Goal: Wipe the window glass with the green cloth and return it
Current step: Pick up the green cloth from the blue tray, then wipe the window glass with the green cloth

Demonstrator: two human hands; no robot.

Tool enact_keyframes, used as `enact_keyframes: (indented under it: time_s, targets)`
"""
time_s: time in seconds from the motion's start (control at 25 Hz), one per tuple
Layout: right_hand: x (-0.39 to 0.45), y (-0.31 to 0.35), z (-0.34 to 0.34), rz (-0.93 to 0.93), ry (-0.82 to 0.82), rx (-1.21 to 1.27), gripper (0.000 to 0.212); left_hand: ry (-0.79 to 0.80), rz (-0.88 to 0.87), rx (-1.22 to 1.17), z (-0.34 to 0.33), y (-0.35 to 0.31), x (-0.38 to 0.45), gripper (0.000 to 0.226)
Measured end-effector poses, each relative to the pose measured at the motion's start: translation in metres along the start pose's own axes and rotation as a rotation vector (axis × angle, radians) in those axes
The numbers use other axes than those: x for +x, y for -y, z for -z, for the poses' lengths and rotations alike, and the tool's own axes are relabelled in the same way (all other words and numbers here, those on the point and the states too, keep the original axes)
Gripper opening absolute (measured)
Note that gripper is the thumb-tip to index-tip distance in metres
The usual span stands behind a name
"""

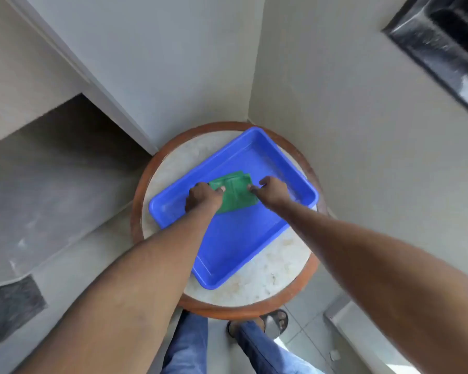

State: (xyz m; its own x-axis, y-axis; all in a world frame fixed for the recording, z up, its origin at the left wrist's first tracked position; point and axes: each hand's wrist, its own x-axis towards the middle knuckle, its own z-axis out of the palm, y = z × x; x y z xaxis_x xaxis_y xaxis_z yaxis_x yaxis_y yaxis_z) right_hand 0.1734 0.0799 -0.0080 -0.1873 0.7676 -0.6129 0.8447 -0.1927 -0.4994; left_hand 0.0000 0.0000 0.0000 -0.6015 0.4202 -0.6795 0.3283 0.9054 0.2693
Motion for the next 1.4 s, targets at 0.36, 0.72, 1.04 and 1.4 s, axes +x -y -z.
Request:
enact_keyframes:
  time_s: [0.36,0.72,1.04,1.4]
  targets:
    - [0.018,-0.014,-0.003,-0.121,0.108,0.662,0.026,0.114,-0.078,-0.525,-0.01,-0.008,0.017,0.037]
    - [-0.129,0.034,0.292,0.166,0.188,1.335,0.036,0.377,-0.736,-0.725,0.107,-0.239,-0.182,0.026]
    - [-0.325,0.129,0.574,0.603,-0.099,1.359,0.033,0.38,-1.252,-0.824,0.266,-0.448,-0.444,0.05]
    - [-0.465,0.185,0.742,0.847,-0.413,1.431,0.04,0.276,-1.803,-0.863,0.348,-0.599,-0.618,0.03]
